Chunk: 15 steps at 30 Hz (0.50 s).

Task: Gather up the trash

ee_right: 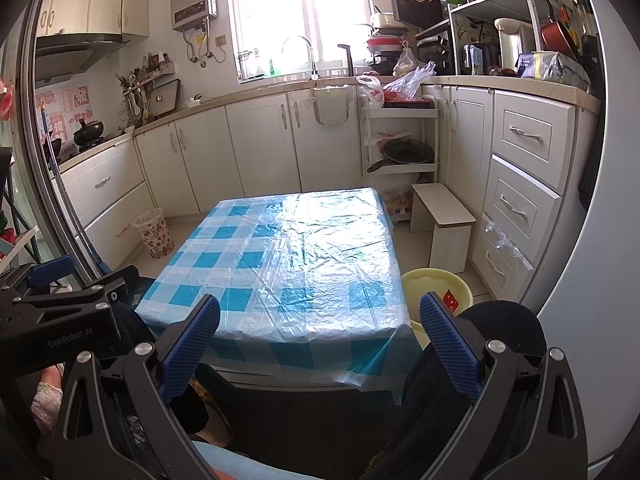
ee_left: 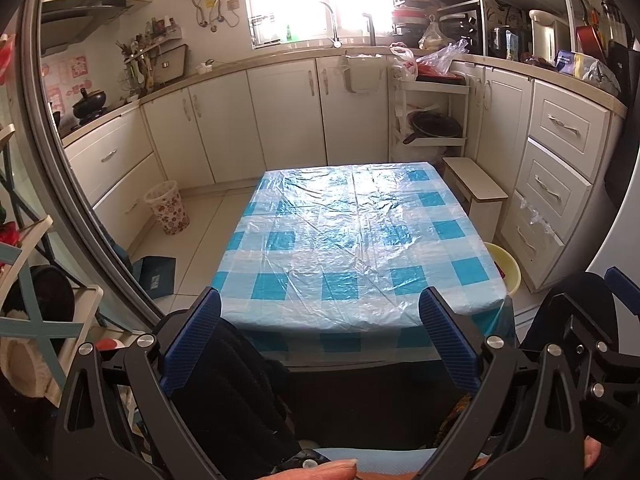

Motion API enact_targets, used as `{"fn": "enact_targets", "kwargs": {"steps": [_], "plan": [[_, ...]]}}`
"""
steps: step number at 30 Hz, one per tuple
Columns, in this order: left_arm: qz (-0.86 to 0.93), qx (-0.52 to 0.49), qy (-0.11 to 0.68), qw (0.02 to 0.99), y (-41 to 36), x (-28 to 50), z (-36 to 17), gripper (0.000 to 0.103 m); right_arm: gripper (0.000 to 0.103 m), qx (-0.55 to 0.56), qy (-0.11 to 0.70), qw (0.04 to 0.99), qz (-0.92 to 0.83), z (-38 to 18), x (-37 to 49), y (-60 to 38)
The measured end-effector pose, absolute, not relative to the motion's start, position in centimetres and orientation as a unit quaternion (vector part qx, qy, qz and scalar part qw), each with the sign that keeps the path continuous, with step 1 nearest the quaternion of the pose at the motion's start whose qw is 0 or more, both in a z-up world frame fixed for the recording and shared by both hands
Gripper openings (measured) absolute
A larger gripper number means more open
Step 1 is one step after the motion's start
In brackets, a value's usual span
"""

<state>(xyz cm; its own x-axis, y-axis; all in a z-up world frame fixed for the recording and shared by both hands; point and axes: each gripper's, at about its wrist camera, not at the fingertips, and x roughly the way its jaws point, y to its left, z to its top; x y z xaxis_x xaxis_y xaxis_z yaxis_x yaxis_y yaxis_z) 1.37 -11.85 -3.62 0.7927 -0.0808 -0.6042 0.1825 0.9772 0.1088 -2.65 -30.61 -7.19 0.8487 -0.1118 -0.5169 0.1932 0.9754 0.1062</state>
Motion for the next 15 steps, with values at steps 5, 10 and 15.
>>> {"fn": "enact_targets", "kwargs": {"steps": [5, 10, 15], "plan": [[-0.066, 0.078, 0.315, 0.943, -11.66, 1.48, -3.64, 0.095, 0.096, 0.077, 0.265, 0.958, -0.079, -7.2, -2.64, -30.56], [-0.066, 0.077, 0.318, 0.943, -11.54, 1.66, -3.78, 0.095, 0.096, 0.075, 0.267, 0.958, -0.079, -7.5, -2.55, -30.68], [-0.065, 0.076, 0.318, 0.943, -11.48, 1.71, -3.82, 0.095, 0.096, 0.072, 0.266, 0.958, -0.08, -7.45, -2.42, -30.71]]}}
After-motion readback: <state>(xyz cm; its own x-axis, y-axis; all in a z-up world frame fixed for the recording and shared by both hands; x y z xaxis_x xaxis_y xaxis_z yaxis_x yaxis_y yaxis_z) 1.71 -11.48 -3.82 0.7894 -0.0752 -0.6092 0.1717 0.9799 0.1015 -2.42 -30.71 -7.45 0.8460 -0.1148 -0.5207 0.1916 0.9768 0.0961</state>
